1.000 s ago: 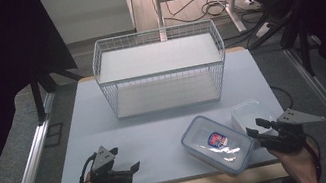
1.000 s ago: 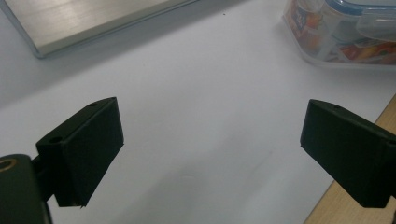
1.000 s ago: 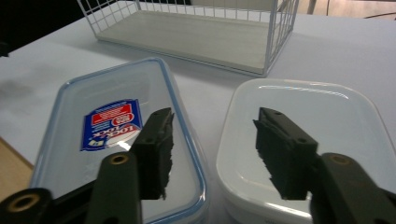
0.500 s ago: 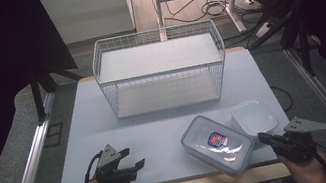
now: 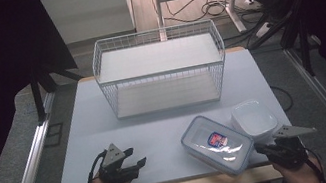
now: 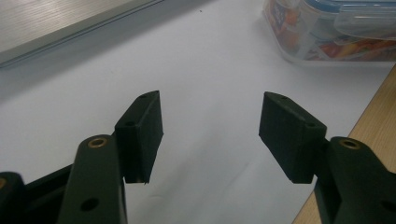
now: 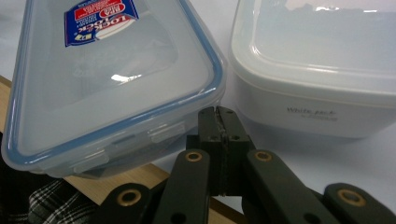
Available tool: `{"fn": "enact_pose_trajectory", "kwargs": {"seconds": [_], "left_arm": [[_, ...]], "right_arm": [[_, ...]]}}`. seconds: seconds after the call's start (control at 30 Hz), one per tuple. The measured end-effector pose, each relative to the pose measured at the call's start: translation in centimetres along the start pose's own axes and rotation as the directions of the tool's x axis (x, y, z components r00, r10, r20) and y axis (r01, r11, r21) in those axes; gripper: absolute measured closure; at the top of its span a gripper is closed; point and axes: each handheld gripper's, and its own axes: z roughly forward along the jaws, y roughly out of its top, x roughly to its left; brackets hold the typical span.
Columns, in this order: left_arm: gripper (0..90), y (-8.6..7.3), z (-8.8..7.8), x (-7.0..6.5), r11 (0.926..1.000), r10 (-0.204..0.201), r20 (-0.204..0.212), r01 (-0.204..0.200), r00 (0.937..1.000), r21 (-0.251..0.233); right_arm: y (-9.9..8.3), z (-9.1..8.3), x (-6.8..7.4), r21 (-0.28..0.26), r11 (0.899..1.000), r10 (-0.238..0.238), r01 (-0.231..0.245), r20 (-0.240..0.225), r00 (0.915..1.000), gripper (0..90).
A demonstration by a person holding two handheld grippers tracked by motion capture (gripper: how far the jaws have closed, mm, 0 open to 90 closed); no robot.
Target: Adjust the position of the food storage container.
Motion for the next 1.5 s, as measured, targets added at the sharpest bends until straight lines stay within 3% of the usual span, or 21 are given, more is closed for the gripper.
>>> {"fn": "enact_pose_trajectory", "kwargs": {"seconds": [0.37,0.5,0.87,0.93,1.0,1.13,1.2,1.3,1.4,1.43,1.5], "left_arm": [[43.4,0.1,0.2,0.2,1.0000,-0.009,-0.003,0.009,1.0000,-0.002],[43.5,0.0,0.1,0.4,0.9998,-0.019,-0.013,0.019,0.9997,-0.004],[43.6,-0.4,-0.2,1.2,0.9983,-0.055,-0.057,0.056,0.9968,0.014],[43.5,-0.5,-0.4,1.3,0.9982,-0.057,-0.062,0.058,0.9965,0.014],[43.1,-0.5,-0.4,1.3,0.9982,-0.058,-0.062,0.059,0.9964,0.014],[42.8,-0.4,-0.3,1.3,0.9984,-0.053,-0.059,0.054,0.9969,0.016],[42.8,-0.4,-0.2,1.1,0.9987,-0.043,-0.061,0.044,0.9972,0.024],[43.0,-0.4,-0.1,1.1,0.9986,-0.044,-0.063,0.046,0.9971,0.026],[43.9,-0.4,0.0,1.2,0.9982,-0.052,-0.061,0.053,0.9968,0.026],[44.6,-0.4,0.0,1.3,0.9982,-0.052,-0.062,0.054,0.9967,0.027],[47.1,-0.3,0.1,1.5,0.9983,-0.052,-0.060,0.053,0.9968,0.023]], "right_arm": [[1.7,2.5,1.1,0.001,0.999,-0.038,0.038,-0.029,0.9989,89.8],[3.0,4.2,1.8,0.001,0.999,-0.049,0.050,-0.078,0.9958,89.8],[6.6,8.4,3.7,0.015,0.992,-0.124,0.127,-0.135,0.9831,89.8],[7.1,8.0,3.3,-0.004,0.992,-0.124,0.124,-0.122,0.9848,89.7],[7.2,7.1,2.4,-0.002,0.991,-0.133,0.133,-0.066,0.9889,89.6],[6.8,6.3,-0.2,0.025,0.996,-0.080,0.081,-0.021,0.9966,89.1],[6.9,6.5,-0.9,0.022,0.997,-0.074,0.074,-0.036,0.9966,89.7],[7.5,6.8,-1.1,0.037,0.993,-0.116,0.116,0.014,0.9931,89.7],[7.7,7.0,-1.7,0.034,0.994,-0.102,0.101,0.027,0.9944,89.7],[8.0,7.1,-2.4,0.033,0.995,-0.094,0.092,0.066,0.9934,89.7],[8.1,6.8,-2.5,0.019,0.996,-0.090,0.089,0.059,0.9942,89.5]]}}
